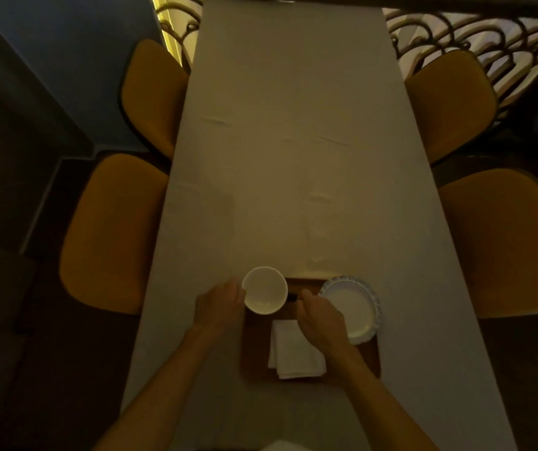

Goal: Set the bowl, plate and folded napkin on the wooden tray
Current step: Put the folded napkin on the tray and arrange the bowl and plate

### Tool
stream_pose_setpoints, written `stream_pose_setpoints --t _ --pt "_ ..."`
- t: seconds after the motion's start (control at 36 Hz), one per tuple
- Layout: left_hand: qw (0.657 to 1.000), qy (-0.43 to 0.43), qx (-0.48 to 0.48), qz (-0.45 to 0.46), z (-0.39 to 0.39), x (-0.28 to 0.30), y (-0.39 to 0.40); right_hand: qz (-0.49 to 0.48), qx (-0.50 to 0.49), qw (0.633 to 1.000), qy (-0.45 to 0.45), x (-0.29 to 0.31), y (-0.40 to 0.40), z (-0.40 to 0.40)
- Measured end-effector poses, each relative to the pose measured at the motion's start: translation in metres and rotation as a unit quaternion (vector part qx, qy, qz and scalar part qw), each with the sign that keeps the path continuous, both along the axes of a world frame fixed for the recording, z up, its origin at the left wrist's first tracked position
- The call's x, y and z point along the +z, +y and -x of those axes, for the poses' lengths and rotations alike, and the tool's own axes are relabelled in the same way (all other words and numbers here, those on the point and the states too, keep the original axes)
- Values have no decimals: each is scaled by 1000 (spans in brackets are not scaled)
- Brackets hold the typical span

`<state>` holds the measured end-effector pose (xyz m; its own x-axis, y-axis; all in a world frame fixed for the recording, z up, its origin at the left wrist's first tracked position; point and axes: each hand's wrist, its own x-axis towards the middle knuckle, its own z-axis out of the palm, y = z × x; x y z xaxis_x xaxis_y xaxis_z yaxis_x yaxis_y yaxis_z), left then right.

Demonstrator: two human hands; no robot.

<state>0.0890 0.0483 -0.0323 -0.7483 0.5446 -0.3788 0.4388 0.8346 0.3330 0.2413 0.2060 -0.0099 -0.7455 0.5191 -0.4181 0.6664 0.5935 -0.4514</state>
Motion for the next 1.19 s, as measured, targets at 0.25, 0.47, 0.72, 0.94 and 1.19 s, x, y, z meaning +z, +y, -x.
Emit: stream_pose_setpoints --t 0.25,0.47,0.72,0.94,1.19 --pt "989 -8 -129 65 35 -8 26 48 -2 998 -41 -16 -21 25" --pt "979 -20 -194 62 44 -6 37 58 -3 997 -48 -26 -29 20" --pt "990 -48 -131 -2 36 -1 24 67 -56 995 -52 -23 -14 27" --pt "989 -117 -92 -25 18 -5 -9 110 -74 990 -58 -17 5 45" --pt "993 -79 -87 -17 17 -8 -9 98 -68 992 -41 -21 7 38"
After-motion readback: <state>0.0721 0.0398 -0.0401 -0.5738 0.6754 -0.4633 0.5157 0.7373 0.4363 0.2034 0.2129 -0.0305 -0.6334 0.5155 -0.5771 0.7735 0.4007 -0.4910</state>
